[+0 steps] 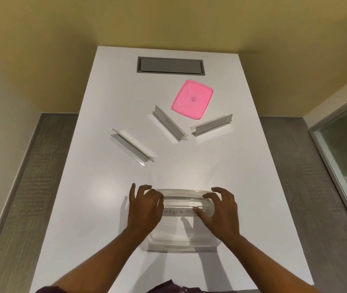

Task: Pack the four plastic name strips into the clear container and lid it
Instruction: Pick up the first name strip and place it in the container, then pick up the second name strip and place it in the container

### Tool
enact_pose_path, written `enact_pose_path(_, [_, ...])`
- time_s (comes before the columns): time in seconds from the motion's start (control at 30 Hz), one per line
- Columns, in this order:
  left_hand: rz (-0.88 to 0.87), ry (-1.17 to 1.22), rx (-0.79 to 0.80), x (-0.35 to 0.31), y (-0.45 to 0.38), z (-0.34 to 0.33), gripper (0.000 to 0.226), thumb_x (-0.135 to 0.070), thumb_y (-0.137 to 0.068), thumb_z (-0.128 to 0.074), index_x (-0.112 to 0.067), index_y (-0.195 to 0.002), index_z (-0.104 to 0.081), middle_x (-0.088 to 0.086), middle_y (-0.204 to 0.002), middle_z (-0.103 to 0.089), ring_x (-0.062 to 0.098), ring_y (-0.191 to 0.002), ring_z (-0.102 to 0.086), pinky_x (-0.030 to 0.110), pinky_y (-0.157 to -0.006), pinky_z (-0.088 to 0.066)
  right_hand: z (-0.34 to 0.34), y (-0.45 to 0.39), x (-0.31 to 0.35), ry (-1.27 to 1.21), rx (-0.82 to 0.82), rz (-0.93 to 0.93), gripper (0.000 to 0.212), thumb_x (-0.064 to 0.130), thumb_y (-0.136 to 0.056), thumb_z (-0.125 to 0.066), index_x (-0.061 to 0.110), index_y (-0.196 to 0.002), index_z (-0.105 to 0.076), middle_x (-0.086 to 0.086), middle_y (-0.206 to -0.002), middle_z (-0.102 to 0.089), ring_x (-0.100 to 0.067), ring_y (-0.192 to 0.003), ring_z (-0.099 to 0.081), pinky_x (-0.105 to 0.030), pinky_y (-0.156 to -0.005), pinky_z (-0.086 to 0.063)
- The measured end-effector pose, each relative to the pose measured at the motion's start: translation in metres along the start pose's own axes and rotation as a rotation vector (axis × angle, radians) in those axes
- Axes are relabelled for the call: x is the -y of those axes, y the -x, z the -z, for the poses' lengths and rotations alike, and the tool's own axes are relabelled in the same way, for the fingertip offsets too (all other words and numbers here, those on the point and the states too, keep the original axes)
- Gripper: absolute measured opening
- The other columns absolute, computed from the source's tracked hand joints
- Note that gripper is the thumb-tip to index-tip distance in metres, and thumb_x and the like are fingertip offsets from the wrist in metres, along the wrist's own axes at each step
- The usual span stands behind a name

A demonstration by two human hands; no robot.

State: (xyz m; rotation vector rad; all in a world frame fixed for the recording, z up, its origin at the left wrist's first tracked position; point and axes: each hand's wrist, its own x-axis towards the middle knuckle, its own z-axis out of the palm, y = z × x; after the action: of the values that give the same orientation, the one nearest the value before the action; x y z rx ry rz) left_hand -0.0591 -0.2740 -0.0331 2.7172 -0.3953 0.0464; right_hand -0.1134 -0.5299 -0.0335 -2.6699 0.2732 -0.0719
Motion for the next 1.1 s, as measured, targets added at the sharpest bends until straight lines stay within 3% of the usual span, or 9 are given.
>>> enact_pose_path(0.13, [0.069,0.164,-0.151,0.019,-0.027,0.02,0.006,-0.023,-0.084,-0.064,-0.026,-0.087,-0.069,-0.01,-0.081,-0.07,0.02,-0.093,-0.06,0.042,-0.091,-0.047,0.014,-0.03,0.023,-0.098,-0.021,0.059,0.036,0.054,-0.086,-0.073,0.027,-0.109,-0.069,0.005,-0.125,-0.059,-0.02,-0.119,-0.055,-0.036,-0.094,-0.051])
enact_pose_path(0.33, [0.365,0.225,-0.139,0.069,-0.093,0.042,0.01,-0.024,-0.089,-0.062,-0.021,-0.089,-0.072,-0.006,-0.081,-0.073,0.022,-0.093,-0.061,0.033,-0.07,-0.051,0.0,-0.11,0.085,-0.26,0.077,0.069,0.018,0.03,-0.094,-0.072,0.018,-0.108,-0.071,0.002,-0.111,-0.066,-0.014,-0.098,-0.067,-0.038,-0.085,-0.057])
enact_pose_path(0.43, [0.472,0.275,-0.134,0.104,-0.129,0.048,0.015,-0.023,-0.091,-0.059,-0.017,-0.093,-0.073,-0.001,-0.088,-0.075,0.026,-0.097,-0.064,0.036,-0.077,-0.052,-0.022,-0.153,0.119,-0.367,0.26,-0.074,0.024,0.03,-0.094,-0.071,0.016,-0.114,-0.071,-0.002,-0.119,-0.068,-0.016,-0.099,-0.07,-0.04,-0.092,-0.057])
enact_pose_path(0.6, [0.652,0.373,0.038,0.156,-0.19,0.045,0.037,-0.023,-0.093,-0.06,-0.009,-0.128,-0.058,0.016,-0.131,-0.058,0.035,-0.122,-0.055,0.041,-0.105,-0.042,-0.073,-0.199,0.162,-0.484,0.558,-0.342,0.038,0.038,-0.092,-0.07,0.016,-0.122,-0.068,0.0,-0.117,-0.069,-0.018,-0.109,-0.064,-0.034,-0.101,-0.05])
enact_pose_path(0.7, [0.732,0.428,0.115,0.176,-0.223,0.041,0.053,-0.032,-0.095,-0.059,-0.01,-0.141,-0.046,0.019,-0.146,-0.045,0.036,-0.132,-0.049,0.043,-0.11,-0.039,-0.095,-0.215,0.176,-0.592,0.536,-0.592,0.02,0.036,-0.084,-0.066,0.016,-0.082,-0.063,-0.005,-0.078,-0.061,-0.025,-0.071,-0.058,-0.036,-0.071,-0.051])
enact_pose_path(0.77, [0.737,0.439,0.142,0.186,-0.237,0.037,0.056,-0.033,-0.096,-0.058,-0.009,-0.144,-0.044,0.019,-0.149,-0.043,0.035,-0.135,-0.046,0.04,-0.111,-0.038,-0.104,-0.221,0.179,-0.697,0.481,-0.762,0.03,0.028,-0.082,-0.064,0.007,-0.063,-0.055,-0.005,-0.062,-0.059,-0.025,-0.055,-0.058,-0.033,-0.059,-0.049])
enact_pose_path(0.97, [0.824,0.507,0.117,0.185,-0.252,0.017,0.043,-0.028,-0.095,-0.056,-0.013,-0.135,-0.053,0.013,-0.134,-0.061,0.032,-0.128,-0.053,0.036,-0.106,-0.043,-0.124,-0.229,0.172,-0.895,0.437,-1.003,0.017,0.003,-0.077,-0.074,0.005,-0.067,-0.06,-0.009,-0.068,-0.063,-0.028,-0.058,-0.076,-0.03,-0.066,-0.058])
enact_pose_path(1.03, [0.851,0.531,0.054,0.18,-0.25,0.013,0.039,-0.024,-0.092,-0.057,-0.013,-0.129,-0.056,0.013,-0.124,-0.066,0.032,-0.119,-0.058,0.036,-0.099,-0.046,-0.126,-0.228,0.167,-0.88,0.447,-0.979,0.032,-0.003,-0.075,-0.076,0.01,-0.052,-0.058,-0.006,-0.061,-0.063,-0.021,-0.06,-0.077,-0.022,-0.061,-0.053])
enact_pose_path(1.1, [0.887,0.582,0.021,0.176,-0.246,0.013,0.038,-0.021,-0.088,-0.057,-0.016,-0.125,-0.057,0.008,-0.114,-0.068,0.03,-0.109,-0.062,0.036,-0.092,-0.049,-0.126,-0.225,0.163,-0.893,0.437,-0.924,0.05,-0.01,-0.07,-0.076,0.015,-0.037,-0.048,-0.003,-0.053,-0.051,-0.019,-0.049,-0.068,-0.025,-0.064,-0.051])
